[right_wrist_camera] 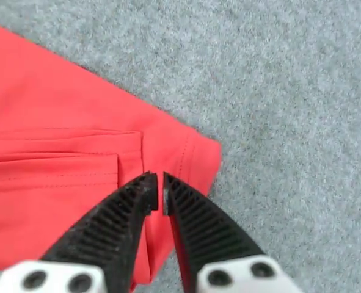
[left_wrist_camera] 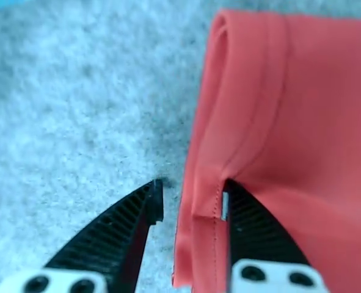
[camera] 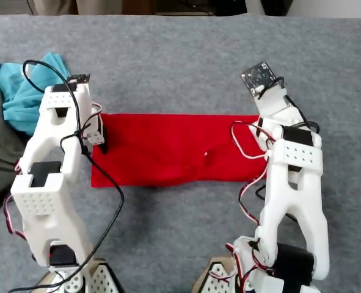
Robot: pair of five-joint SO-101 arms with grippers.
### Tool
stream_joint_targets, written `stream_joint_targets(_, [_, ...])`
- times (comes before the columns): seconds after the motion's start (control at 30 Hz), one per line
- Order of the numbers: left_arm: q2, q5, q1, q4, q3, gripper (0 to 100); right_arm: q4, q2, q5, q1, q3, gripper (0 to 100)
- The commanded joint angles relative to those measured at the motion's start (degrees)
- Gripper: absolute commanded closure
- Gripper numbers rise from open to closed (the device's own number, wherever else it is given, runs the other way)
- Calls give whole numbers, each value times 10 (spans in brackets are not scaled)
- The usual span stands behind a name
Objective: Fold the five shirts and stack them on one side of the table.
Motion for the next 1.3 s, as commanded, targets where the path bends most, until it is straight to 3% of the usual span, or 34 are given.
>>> stream_joint_targets(0.0, [6,-1,7,-28,12,836,-11,0,-2,9,-10,972])
stream_joint_targets(0.27, [7,0,10,-24,13,843,-11,0,-2,9,-9,972])
stream_joint_targets(0.47, [11,-2,27,-27,16,982,-11,-1,-2,9,-9,972])
stream_joint_targets(0.63, [35,-4,50,-22,11,981,-11,0,-3,18,-9,972])
stream_joint_targets(0.87, [35,-4,25,-15,-4,981,-33,0,-27,64,-9,972])
stream_joint_targets(0.97, [36,-9,-2,20,-40,981,-69,0,-55,95,3,970])
stream_joint_targets(1.07, [39,-42,-25,58,-80,981,-94,1,-33,114,17,969])
stream_joint_targets(1.27, [36,-62,-62,107,-138,981,-166,1,-142,183,21,969])
